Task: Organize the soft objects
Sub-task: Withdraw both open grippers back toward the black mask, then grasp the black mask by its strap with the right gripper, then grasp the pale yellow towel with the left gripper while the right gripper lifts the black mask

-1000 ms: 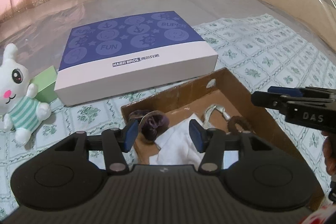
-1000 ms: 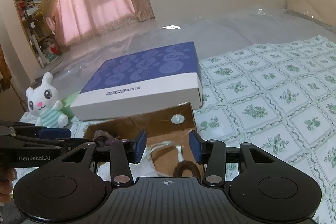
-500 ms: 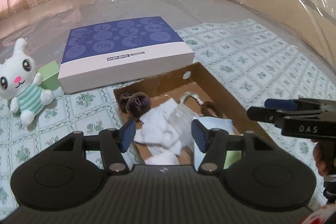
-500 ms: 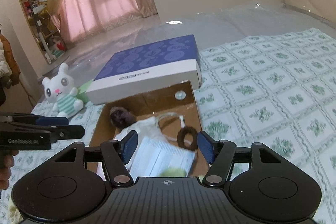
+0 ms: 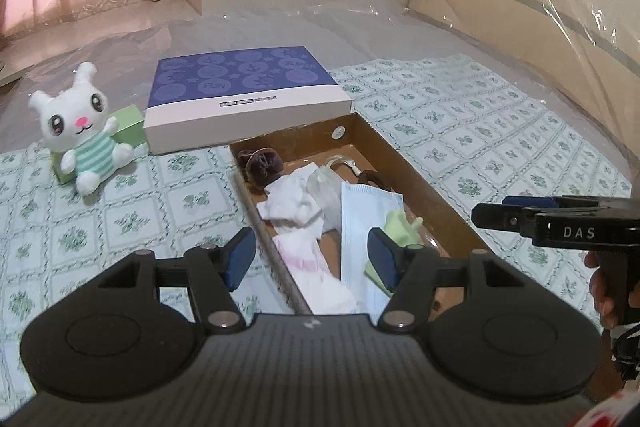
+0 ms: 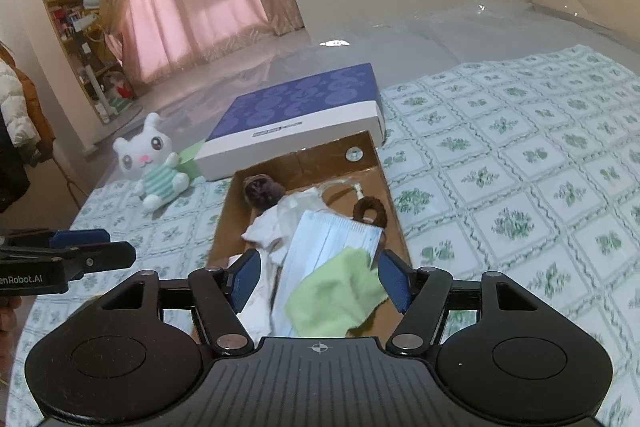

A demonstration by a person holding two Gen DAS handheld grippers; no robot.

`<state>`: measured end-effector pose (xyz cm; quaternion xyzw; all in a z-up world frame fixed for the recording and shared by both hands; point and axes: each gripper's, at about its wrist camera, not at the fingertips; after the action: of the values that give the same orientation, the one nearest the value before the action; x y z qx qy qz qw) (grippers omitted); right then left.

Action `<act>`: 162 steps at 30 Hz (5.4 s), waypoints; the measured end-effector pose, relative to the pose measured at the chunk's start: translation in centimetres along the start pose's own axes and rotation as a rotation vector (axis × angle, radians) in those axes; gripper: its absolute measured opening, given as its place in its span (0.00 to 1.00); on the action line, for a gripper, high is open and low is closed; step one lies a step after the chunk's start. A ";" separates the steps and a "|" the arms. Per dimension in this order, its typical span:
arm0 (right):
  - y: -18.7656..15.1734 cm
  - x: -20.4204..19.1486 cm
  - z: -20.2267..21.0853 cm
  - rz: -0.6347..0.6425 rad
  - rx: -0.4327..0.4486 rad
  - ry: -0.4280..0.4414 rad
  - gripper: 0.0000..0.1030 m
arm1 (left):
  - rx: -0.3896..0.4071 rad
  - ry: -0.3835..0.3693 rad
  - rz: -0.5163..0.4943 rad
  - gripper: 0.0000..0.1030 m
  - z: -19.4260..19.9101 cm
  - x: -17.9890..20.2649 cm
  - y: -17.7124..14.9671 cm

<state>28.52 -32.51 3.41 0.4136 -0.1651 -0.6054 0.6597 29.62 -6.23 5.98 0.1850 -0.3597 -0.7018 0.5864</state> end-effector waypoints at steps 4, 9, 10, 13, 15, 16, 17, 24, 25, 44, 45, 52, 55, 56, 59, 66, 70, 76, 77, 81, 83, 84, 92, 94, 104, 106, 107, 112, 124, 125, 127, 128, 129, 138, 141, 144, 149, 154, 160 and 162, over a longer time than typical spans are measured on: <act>-1.1 -0.9 1.6 -0.012 0.006 0.002 0.64 | 0.016 0.006 0.012 0.59 2.3 -0.1 -1.4; -2.5 -2.1 3.6 -0.020 0.012 -0.002 0.64 | 0.019 -0.001 0.022 0.59 4.9 -0.1 -3.5; -2.7 -2.3 4.0 -0.026 0.015 0.000 0.64 | 0.016 -0.003 0.024 0.59 5.4 -0.1 -3.9; -3.3 -3.0 4.9 -0.039 0.013 0.010 0.64 | 0.015 -0.006 0.037 0.59 7.0 -0.2 -5.4; -3.8 -3.4 5.4 -0.044 0.009 0.017 0.64 | 0.016 -0.008 0.050 0.59 8.0 -0.3 -6.2; -4.0 -3.6 5.6 -0.049 0.007 0.019 0.64 | 0.018 -0.007 0.056 0.59 8.4 -0.4 -6.6; -4.4 -3.8 5.9 -0.055 0.005 0.023 0.64 | 0.018 -0.008 0.063 0.59 8.9 -0.5 -7.0; -6.4 -5.6 6.7 -0.063 -0.027 0.065 0.64 | 0.022 0.031 0.091 0.64 11.7 -1.2 -9.5; -6.7 -5.9 6.8 -0.060 -0.032 0.069 0.64 | 0.020 0.034 0.097 0.64 12.0 -1.3 -9.8; -10.6 -11.3 6.5 0.054 -0.112 0.129 0.65 | -0.021 0.115 0.176 0.64 15.2 -4.1 -15.0; -10.8 -11.7 6.4 0.069 -0.116 0.132 0.65 | -0.024 0.120 0.180 0.64 15.3 -4.3 -15.2; -12.4 -14.2 5.2 0.159 -0.147 0.188 0.65 | -0.042 0.157 0.221 0.64 15.6 -5.9 -16.7; -13.0 -15.5 4.2 0.197 -0.161 0.226 0.65 | -0.043 0.194 0.226 0.64 15.8 -6.6 -17.2; -13.2 -16.0 3.9 0.208 -0.165 0.235 0.65 | -0.045 0.205 0.228 0.64 15.8 -6.8 -17.3; -13.9 -17.6 2.7 0.260 -0.178 0.252 0.65 | -0.054 0.231 0.243 0.64 15.6 -7.6 -17.7; -14.7 -20.4 -0.1 0.364 -0.173 0.272 0.65 | -0.080 0.278 0.260 0.64 14.7 -9.3 -18.2; -14.5 -21.4 -1.8 0.388 -0.165 0.277 0.65 | -0.093 0.306 0.257 0.64 13.9 -10.3 -18.3; -14.7 -22.9 -4.4 0.450 -0.170 0.271 0.65 | -0.111 0.332 0.266 0.64 12.4 -11.6 -18.4; -14.7 -23.1 -4.8 0.458 -0.173 0.271 0.65 | -0.113 0.338 0.265 0.64 12.2 -11.7 -18.4; -15.2 -23.9 -6.5 0.496 -0.182 0.273 0.64 | -0.119 0.358 0.265 0.64 11.3 -12.5 -18.6; -15.5 -24.4 -7.4 0.520 -0.182 0.271 0.62 | -0.116 0.375 0.260 0.64 11.0 -12.8 -18.6; -15.6 -24.6 -7.8 0.530 -0.182 0.275 0.60 | -0.113 0.385 0.258 0.64 11.0 -13.1 -18.6; -16.7 -26.4 -11.4 0.606 -0.187 0.270 0.44 | -0.107 0.412 0.260 0.64 10.5 -14.5 -18.9; -16.9 -26.6 -12.1 0.614 -0.187 0.266 0.32 | -0.105 0.410 0.255 0.64 10.3 -14.6 -18.9; -13.7 -23.1 -11.7 0.365 -0.102 0.220 0.05 | -0.074 0.393 0.192 0.65 8.3 -14.5 -18.0; -13.0 -22.3 -11.5 0.335 -0.087 0.185 0.05 | -0.069 0.388 0.181 0.66 7.5 -14.6 -17.7; -12.7 -21.9 -11.5 0.325 -0.086 0.168 0.05 | -0.068 0.388 0.177 0.66 7.0 -14.7 -17.6; -12.1 -20.9 -11.3 0.296 -0.094 0.140 0.05 | -0.090 0.392 0.137 0.59 4.7 -14.7 -17.8; -13.7 -21.3 -8.2 0.335 -0.148 0.259 0.05 | -0.061 0.341 0.222 0.15 13.2 -15.8 -20.5; -14.0 -21.6 -7.8 0.344 -0.153 0.273 0.05 | -0.056 0.339 0.223 0.15 14.3 -15.8 -20.5; -14.4 -21.9 -7.3 0.354 -0.167 0.297 0.05 | -0.044 0.334 0.220 0.15 15.8 -15.6 -20.1; -14.5 -22.1 -7.1 0.353 -0.170 0.302 0.05 | -0.032 0.323 0.226 0.15 16.5 -15.7 -19.8; -14.5 -22.2 -7.1 0.349 -0.174 0.307 0.05 | -0.024 0.306 0.237 0.15 16.8 -15.9 -19.5; -12.3 -21.8 -8.1 0.296 -0.147 0.301 0.05 | -0.036 0.216 0.323 0.15 10.8 -19.0 -16.3; -11.3 -21.7 -9.0 0.289 -0.144 0.293 0.05 | -0.040 0.215 0.308 0.15 8.2 -19.9 -15.2; -10.6 -21.7 -10.2 0.285 -0.144 0.286 0.05 | -0.048 0.214 0.293 0.15 6.2 -20.9 -14.3; -10.1 -22.2 -12.9 0.303 -0.159 0.265 0.05 | -0.075 0.264 0.269 0.21 3.1 -22.6 -13.7; -11.0 -22.8 -15.7 0.339 -0.197 0.248 0.05 | -0.078 0.324 0.238 0.48 1.8 -23.5 -13.9; -12.2 -23.3 -17.1 0.397 -0.202 0.235 0.08 | -0.088 0.371 0.240 0.78 1.2 -24.6 -14.4; -12.3 -23.6 -16.9 0.437 -0.184 0.206 0.30 | -0.096 0.362 0.275 0.83 1.0 -25.2 -14.7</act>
<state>27.43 -3.63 -9.26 0.3660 -0.1266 -0.4155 0.8230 24.99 18.92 -8.04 0.2290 -0.2365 -0.5870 0.7396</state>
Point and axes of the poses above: each gripper's, at about its wrist camera, not at the fingertips, and z roughly against the way its jaws point, x to its right, y to its top, and after that the axes turned 5 degrees about z, right-handed
